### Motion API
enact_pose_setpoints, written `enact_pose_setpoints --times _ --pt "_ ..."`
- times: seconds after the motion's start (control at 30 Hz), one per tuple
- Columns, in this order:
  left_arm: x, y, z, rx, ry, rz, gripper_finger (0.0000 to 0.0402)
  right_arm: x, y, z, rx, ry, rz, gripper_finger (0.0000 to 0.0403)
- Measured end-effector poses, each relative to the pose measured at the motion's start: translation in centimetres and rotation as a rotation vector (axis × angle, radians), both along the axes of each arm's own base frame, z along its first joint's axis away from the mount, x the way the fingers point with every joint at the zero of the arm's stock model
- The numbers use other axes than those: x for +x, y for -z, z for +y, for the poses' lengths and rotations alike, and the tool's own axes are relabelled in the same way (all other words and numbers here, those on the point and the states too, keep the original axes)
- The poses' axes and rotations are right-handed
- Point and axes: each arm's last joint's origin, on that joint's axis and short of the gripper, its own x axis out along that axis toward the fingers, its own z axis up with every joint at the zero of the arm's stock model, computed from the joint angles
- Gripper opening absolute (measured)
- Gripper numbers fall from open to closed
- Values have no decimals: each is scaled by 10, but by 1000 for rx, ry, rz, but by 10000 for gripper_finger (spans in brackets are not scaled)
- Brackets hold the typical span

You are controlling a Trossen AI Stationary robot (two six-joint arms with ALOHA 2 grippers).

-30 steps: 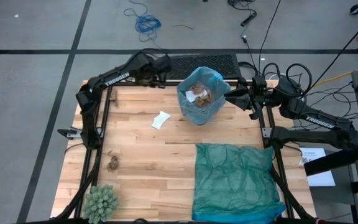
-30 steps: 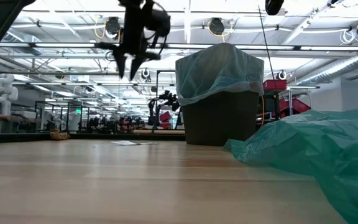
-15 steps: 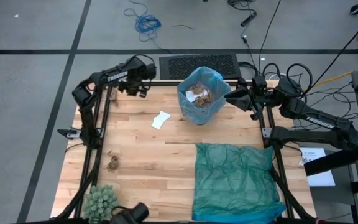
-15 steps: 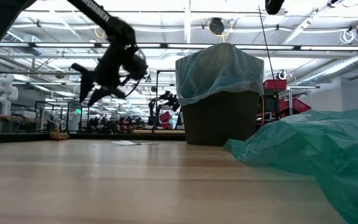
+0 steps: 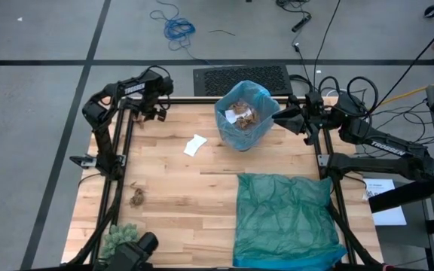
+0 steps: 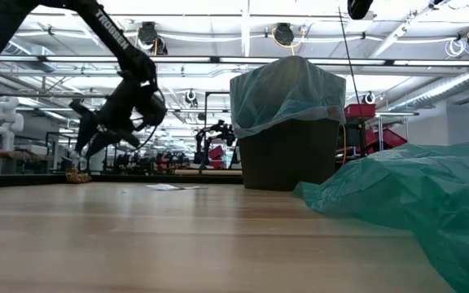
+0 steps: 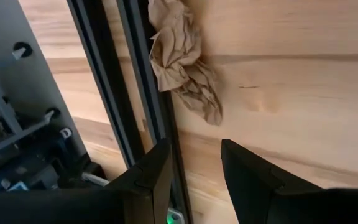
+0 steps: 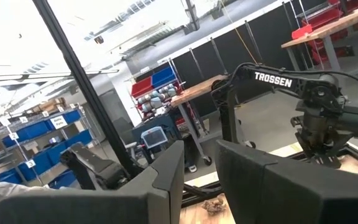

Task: Place trash/remove bag and relplace
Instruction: Put the brown napkin into the black trash bin

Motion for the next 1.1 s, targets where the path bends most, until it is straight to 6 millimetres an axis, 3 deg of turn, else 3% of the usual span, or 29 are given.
enact_pose_setpoints --times 0.2,0.53,1.1 --pt "-16 15 4 -40 -22 -12 136 0 0 0 8 4 1 84" --pt "-14 34 10 -102 31 -11 136 1 0 -1 56 -2 7 84" --pt "-14 38 8 -171 118 -35 136 1 0 -1 58 3 6 84"
